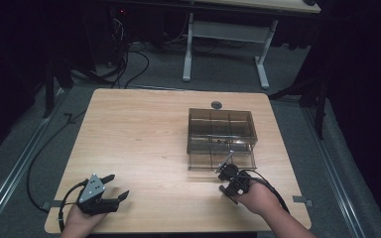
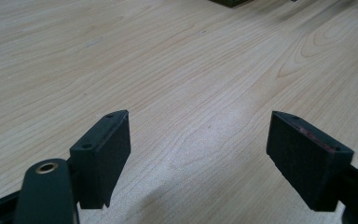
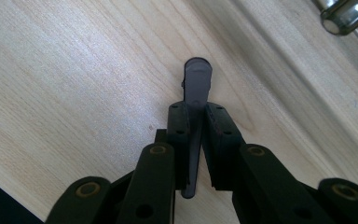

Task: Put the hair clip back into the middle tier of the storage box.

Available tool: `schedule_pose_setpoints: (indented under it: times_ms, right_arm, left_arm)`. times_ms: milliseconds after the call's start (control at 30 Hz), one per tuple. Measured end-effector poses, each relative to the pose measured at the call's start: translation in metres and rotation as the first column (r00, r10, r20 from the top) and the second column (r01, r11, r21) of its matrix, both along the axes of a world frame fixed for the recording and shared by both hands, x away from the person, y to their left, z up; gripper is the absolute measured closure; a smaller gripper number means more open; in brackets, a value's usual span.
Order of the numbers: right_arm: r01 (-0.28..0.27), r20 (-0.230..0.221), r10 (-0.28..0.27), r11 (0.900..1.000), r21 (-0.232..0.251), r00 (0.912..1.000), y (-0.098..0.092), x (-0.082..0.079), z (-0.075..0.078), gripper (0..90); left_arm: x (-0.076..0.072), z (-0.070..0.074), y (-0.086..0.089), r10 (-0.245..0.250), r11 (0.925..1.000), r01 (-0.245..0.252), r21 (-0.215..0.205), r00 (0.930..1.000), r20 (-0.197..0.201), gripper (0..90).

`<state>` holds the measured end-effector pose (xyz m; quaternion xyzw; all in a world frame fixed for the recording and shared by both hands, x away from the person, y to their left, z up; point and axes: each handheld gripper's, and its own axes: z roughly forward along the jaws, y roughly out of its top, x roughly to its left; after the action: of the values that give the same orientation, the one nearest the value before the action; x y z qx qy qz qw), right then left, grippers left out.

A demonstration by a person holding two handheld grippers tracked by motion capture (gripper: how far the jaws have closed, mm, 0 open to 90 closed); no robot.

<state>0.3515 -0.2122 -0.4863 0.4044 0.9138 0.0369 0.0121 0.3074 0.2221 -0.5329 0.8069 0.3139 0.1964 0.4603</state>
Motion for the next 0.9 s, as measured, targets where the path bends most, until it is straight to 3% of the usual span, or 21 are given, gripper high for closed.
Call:
schedule_pose_setpoints:
  times_ms: [100,633,767,800,900]
  right_arm:
    - [0.020,-0.006,-0.020,1.000,0.013,0.9998,-0.001,0.001,0.002,81.8]
    - [0.007,-0.003,-0.007,1.000,0.028,1.0000,-0.009,0.004,0.015,81.8]
    - [0.025,-0.005,-0.025,0.999,0.034,0.9997,-0.010,0.005,0.021,81.8]
    - [-0.005,0.005,0.005,0.999,0.037,1.0000,-0.012,0.007,0.023,81.8]
    - [-0.011,0.005,0.011,0.999,0.037,0.9999,-0.013,0.008,0.026,81.8]
  left_arm:
    - [0.000,0.000,0.000,0.002,1.0000,-0.002,-0.001,1.0000,0.002,22.2]
    - [0.000,0.000,0.000,0.003,1.0000,-0.003,0.004,1.0000,0.001,22.2]
    - [0.000,0.000,0.000,0.003,1.0000,-0.003,0.001,1.0000,0.002,22.2]
    - [0.000,0.000,0.000,0.003,1.0000,-0.003,0.000,1.0000,0.002,22.2]
    - [0.000,0.000,0.000,0.002,1.0000,-0.002,0.002,1.0000,0.001,22.2]
